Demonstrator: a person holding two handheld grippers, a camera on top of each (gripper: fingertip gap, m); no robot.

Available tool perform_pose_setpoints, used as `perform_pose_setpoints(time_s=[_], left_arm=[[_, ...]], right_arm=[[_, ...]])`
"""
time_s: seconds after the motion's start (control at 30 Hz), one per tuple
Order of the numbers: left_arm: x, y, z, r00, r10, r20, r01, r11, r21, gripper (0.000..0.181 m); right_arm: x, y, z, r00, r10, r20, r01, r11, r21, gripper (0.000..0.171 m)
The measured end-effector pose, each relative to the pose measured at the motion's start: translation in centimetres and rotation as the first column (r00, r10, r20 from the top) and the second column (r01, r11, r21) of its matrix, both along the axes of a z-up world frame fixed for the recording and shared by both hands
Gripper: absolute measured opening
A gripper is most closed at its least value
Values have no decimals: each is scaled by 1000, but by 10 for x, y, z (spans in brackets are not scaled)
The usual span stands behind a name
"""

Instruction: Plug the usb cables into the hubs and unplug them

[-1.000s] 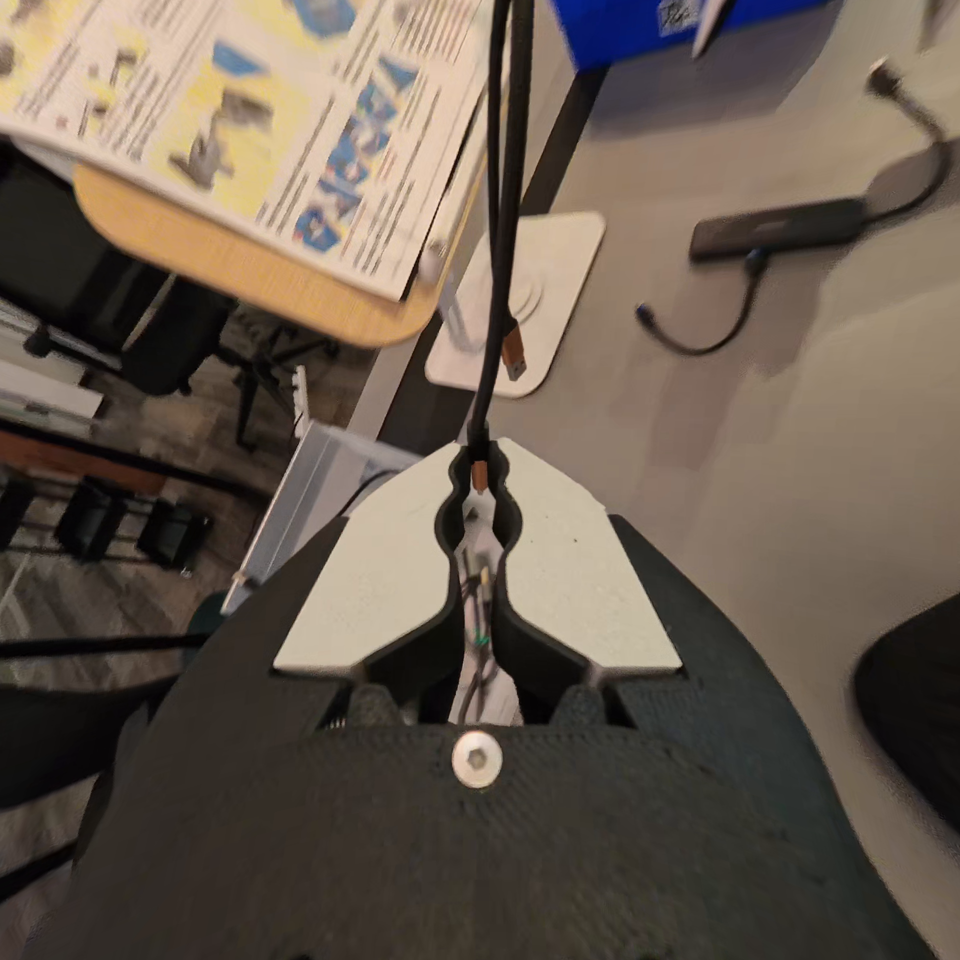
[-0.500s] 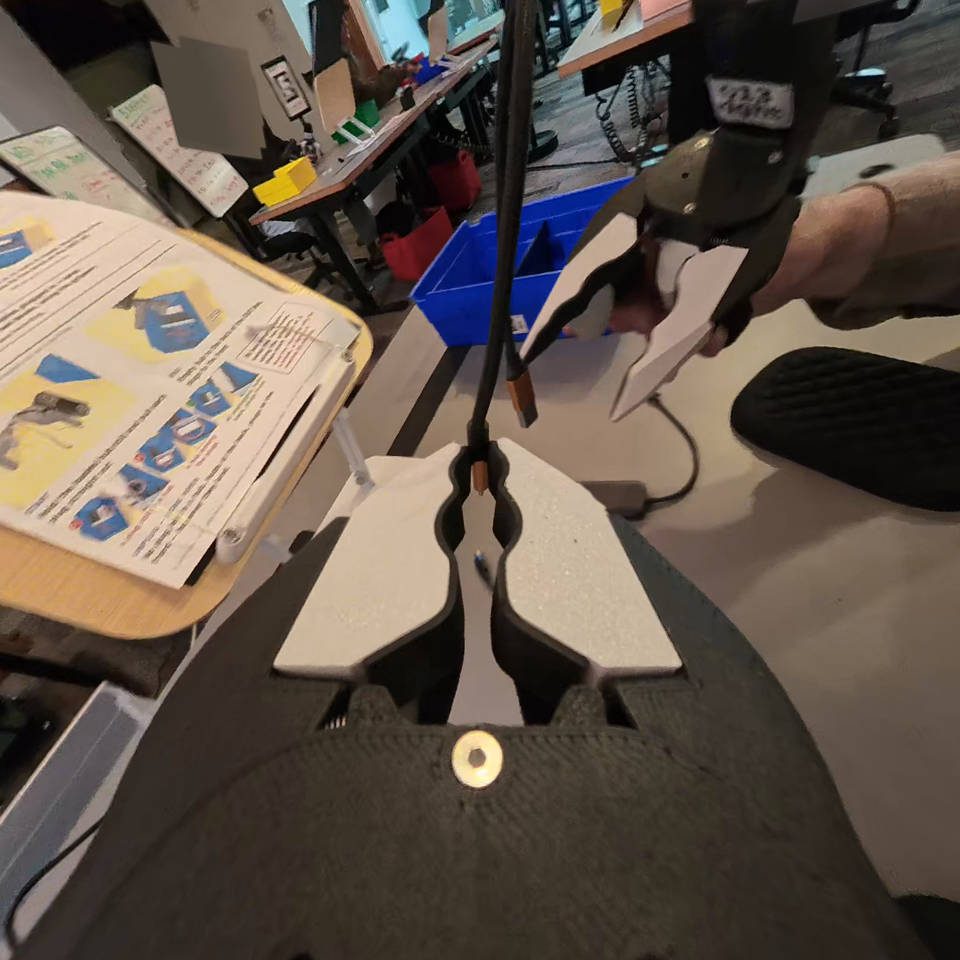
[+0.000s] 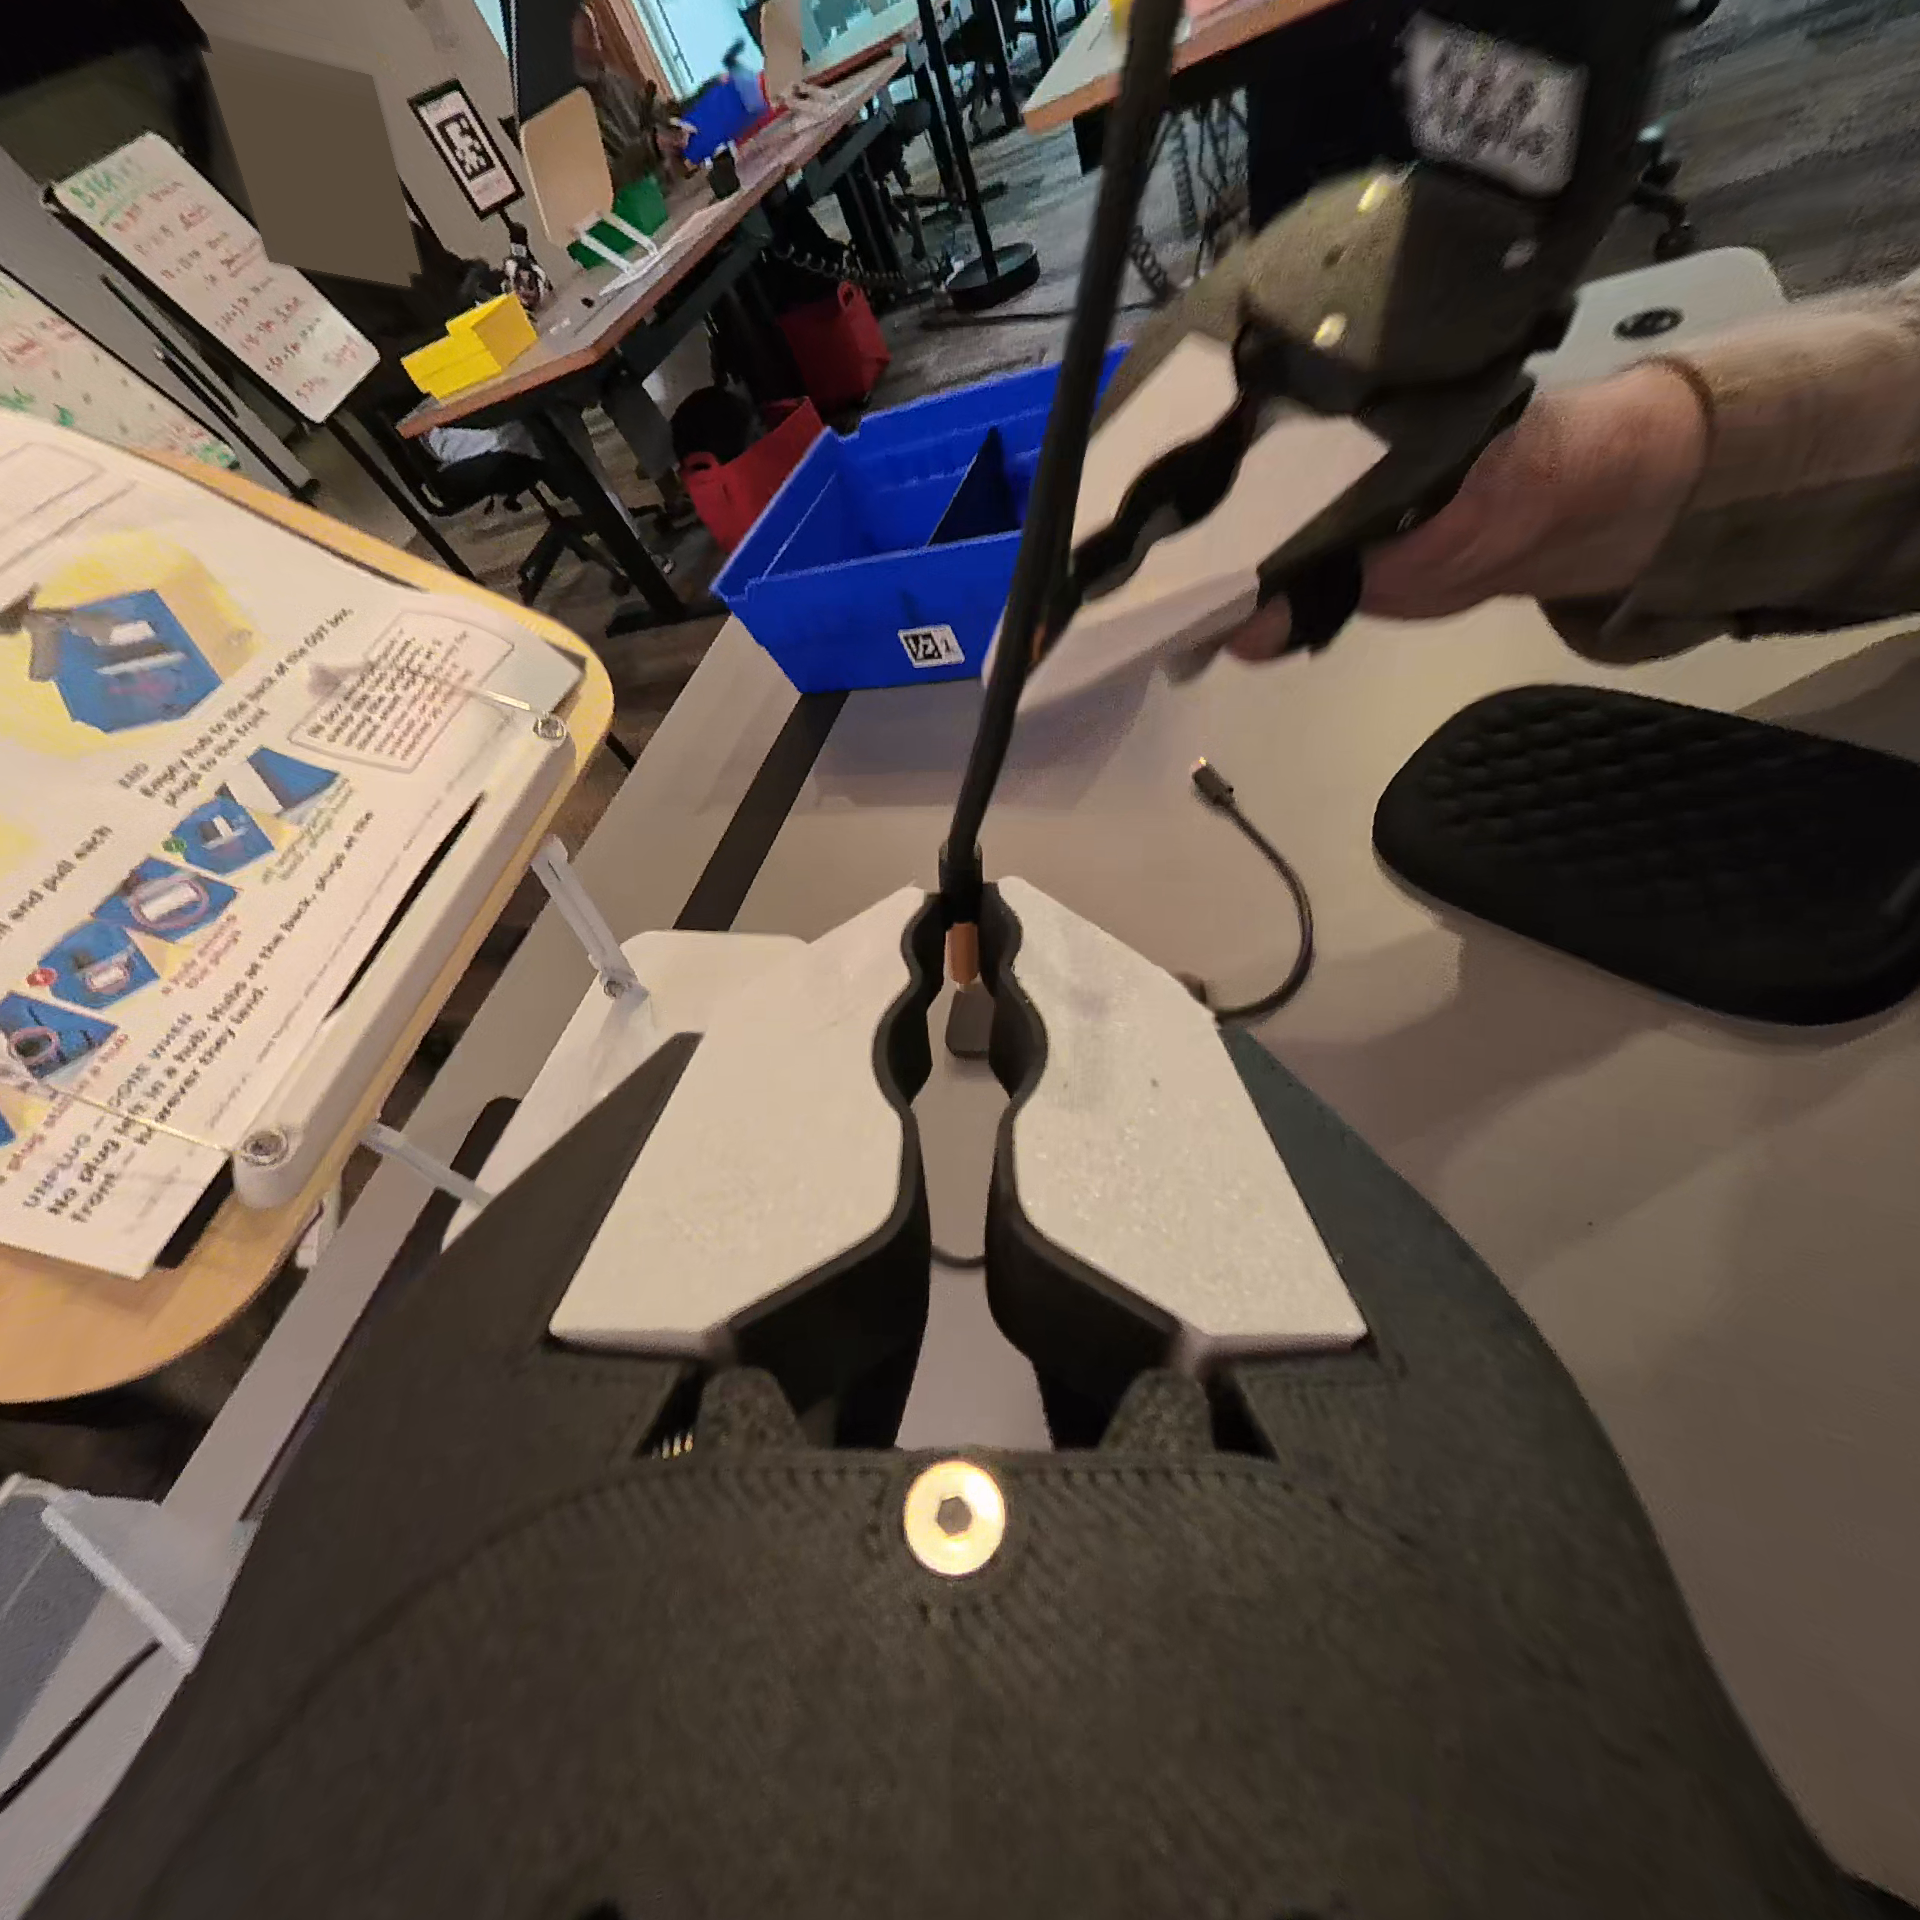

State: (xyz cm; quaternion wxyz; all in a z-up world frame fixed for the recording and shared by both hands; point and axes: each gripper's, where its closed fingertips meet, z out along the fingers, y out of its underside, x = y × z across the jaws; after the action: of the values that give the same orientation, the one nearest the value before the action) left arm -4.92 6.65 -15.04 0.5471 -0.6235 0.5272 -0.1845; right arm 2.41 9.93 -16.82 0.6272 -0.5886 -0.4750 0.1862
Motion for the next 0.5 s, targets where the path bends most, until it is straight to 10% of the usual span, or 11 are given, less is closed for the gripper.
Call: perform_pose_setpoints(time_s=[0.27, 0.5], left_arm=[[-65, 19, -84, 987, 107, -120, -131, 968, -216, 44], [-22, 16, 31, 932, 203, 301, -176, 978, -115, 46]], right_arm=[[35, 26, 37, 837, -450, 313, 181, 766, 617, 4], [15, 41, 27, 701, -587, 406, 120, 658, 743, 5]])
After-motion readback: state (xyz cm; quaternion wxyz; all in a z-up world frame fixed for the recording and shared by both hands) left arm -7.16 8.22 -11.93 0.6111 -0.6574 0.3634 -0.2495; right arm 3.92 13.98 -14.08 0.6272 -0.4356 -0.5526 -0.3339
